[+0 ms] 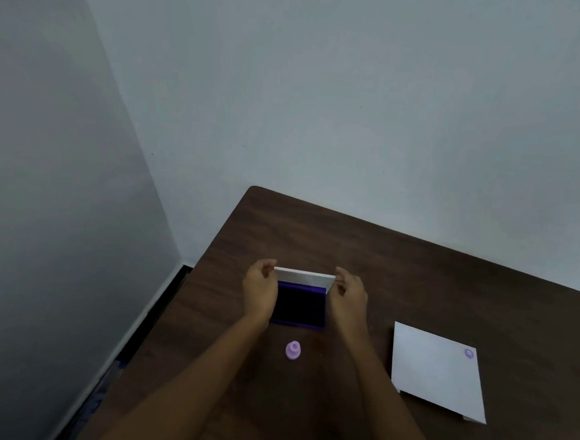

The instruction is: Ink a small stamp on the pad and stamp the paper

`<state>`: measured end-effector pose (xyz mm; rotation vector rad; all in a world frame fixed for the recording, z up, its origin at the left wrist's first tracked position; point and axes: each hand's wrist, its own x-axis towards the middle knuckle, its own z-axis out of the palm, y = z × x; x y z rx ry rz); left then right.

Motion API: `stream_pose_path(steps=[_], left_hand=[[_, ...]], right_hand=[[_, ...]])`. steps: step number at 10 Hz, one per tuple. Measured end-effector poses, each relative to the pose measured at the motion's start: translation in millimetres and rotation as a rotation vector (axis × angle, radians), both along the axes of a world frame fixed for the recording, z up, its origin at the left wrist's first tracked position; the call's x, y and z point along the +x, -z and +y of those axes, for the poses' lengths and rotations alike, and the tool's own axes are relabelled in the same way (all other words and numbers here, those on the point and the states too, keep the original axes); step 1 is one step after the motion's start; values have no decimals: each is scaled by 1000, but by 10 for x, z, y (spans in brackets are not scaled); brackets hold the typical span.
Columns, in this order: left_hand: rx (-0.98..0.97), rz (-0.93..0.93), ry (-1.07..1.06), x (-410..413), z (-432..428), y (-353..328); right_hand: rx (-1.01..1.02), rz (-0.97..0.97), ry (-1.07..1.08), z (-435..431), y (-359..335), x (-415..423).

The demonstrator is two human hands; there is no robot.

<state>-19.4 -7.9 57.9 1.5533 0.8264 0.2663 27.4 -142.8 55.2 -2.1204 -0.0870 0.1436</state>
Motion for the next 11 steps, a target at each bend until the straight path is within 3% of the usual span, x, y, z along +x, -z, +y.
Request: stream_pose_path(steps=[3,7,9,11], left_hand=[[131,40,-24,-466,-217,242],[429,138,239,-701,-291,542],[806,245,523,-756,-179,637],[1087,238,636,-634,-151,570]], right_hand=[[-131,-45,-54,-156,304,-438],[-346,-47,-164,-171,630,-636],[-592,-186,-265,-221,727,-675],[-594,-326,-243,-176,719,-604]])
